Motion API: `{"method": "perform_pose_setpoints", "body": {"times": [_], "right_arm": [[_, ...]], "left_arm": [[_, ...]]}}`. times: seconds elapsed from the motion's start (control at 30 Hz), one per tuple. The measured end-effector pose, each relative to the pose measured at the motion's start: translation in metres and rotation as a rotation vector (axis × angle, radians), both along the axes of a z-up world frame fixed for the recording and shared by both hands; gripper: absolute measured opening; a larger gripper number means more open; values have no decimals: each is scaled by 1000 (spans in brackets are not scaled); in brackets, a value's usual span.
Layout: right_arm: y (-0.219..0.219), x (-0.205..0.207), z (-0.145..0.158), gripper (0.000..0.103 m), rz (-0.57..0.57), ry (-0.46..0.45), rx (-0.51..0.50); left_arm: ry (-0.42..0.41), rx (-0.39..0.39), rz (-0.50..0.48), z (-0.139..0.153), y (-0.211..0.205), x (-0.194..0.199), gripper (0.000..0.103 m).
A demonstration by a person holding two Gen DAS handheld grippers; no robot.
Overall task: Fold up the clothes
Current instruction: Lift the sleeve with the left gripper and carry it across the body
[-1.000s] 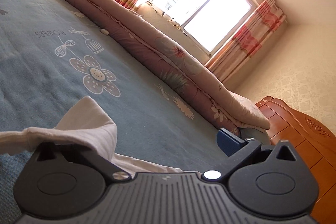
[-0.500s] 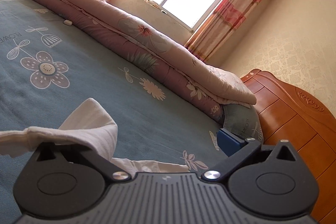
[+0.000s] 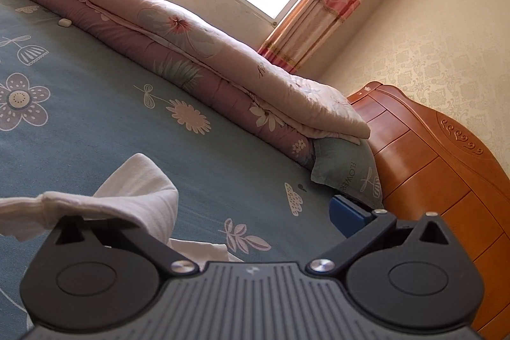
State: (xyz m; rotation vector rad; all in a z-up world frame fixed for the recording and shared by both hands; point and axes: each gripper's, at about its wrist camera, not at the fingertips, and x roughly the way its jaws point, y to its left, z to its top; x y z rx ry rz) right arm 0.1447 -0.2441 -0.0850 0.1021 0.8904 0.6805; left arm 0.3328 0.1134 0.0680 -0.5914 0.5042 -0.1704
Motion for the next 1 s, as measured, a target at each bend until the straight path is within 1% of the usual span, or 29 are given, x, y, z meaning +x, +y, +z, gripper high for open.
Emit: {"method": "perform_pose_setpoints", "body": {"times": [0.3, 0.5, 0.57, 0.67, 0.87, 1.0], "right_arm": [[-17, 2, -5, 103, 11, 2, 59], [-26, 5, -18, 103, 30, 6, 144], [-26, 7, -23, 103, 18, 13, 136], [-25, 5, -21, 103, 28, -9, 124], [-15, -1, -19, 103, 68, -55, 45], [-12, -3, -22, 103, 84, -66, 20]], "left_arm": [[13, 53, -76, 9, -60, 22, 102], [21, 103, -128, 12, -98, 35, 102], [22, 119, -143, 12, -109, 38, 102], [31, 135, -160, 9, -123, 42, 102], [43, 149, -192, 6, -147, 49, 102], [36, 154, -214, 5, -163, 51, 102]]}}
